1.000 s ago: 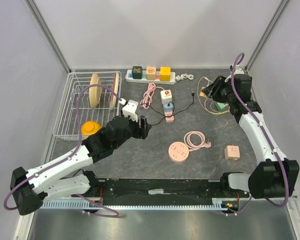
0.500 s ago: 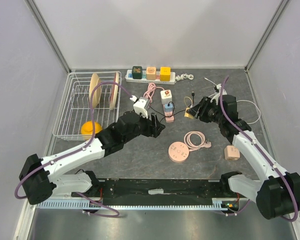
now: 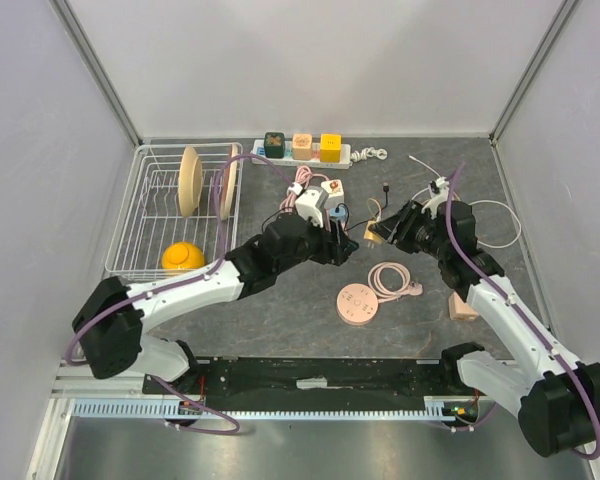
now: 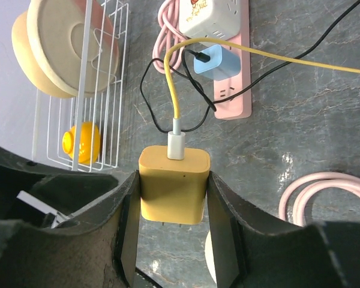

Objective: Insert the plug
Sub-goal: Adjust the plug.

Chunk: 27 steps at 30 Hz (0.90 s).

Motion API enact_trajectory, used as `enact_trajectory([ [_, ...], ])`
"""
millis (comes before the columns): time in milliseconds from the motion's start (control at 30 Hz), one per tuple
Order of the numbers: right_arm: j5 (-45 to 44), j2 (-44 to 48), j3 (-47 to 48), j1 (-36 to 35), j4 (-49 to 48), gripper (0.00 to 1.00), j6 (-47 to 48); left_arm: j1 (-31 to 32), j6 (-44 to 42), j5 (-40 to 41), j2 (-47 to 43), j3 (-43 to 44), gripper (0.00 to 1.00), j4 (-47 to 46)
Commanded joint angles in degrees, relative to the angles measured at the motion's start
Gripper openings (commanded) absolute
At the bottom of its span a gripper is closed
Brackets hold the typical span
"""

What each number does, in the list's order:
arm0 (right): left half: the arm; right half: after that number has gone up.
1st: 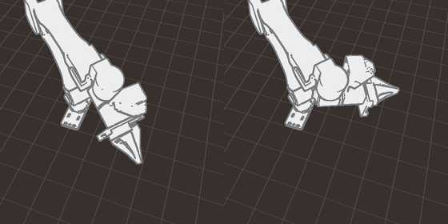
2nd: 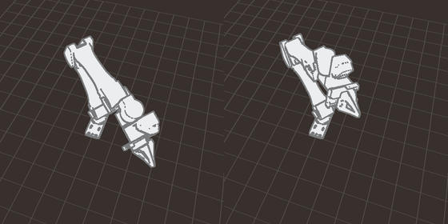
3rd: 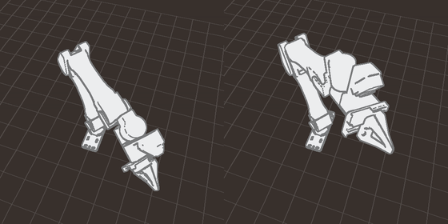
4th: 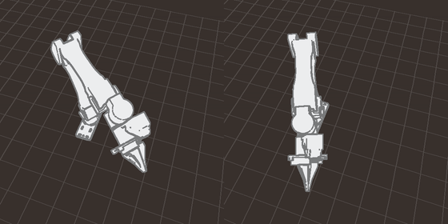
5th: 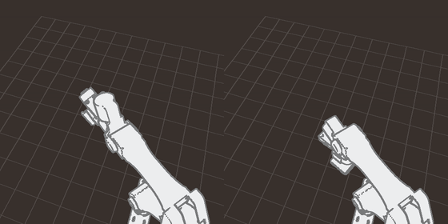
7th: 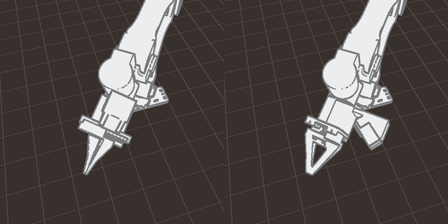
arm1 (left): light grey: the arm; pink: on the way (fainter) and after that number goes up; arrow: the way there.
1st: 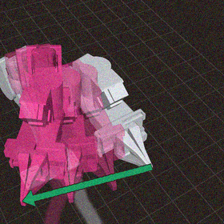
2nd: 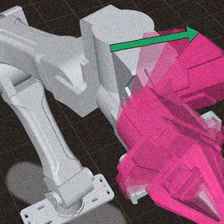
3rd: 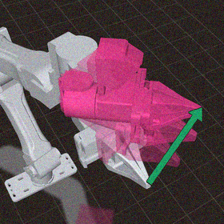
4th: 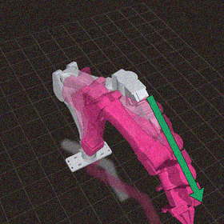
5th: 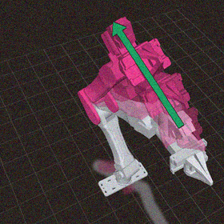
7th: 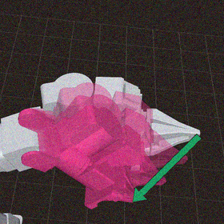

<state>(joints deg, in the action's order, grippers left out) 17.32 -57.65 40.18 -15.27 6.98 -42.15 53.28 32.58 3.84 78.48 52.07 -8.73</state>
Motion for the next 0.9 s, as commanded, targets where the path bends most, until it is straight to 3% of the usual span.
enact_trajectory([
  [0, 0.3, 2.0, -0.5, -0.7, -3.7, 0.00, -5.1, 1.0, -0.8, 2.2, 5.4, 4.4, 0.70, -8.0],
  [367, -0.8, 2.6, -0.7, -1.7, -4.3, 0.00, -8.3, 1.7, -2.4, 0.0, 13.2, 9.5, 0.69, -14.6],
  [633, -1.1, 2.5, -0.5, -2.0, -4.4, 0.00, -9.1, 1.8, -2.6, 1.0, 15.7, 10.9, 0.60, -15.3],
  [833, 1.3, 2.2, 0.0, -2.2, -3.6, 0.09, -8.5, 1.9, -8.7, 0.6, 15.2, 9.5, 0.34, -15.9],
  [867, 1.7, 2.1, 0.2, -2.1, -3.0, 0.13, -8.0, 1.8, -10.5, 0.2, 15.0, 9.3, 0.18, -16.0],
])
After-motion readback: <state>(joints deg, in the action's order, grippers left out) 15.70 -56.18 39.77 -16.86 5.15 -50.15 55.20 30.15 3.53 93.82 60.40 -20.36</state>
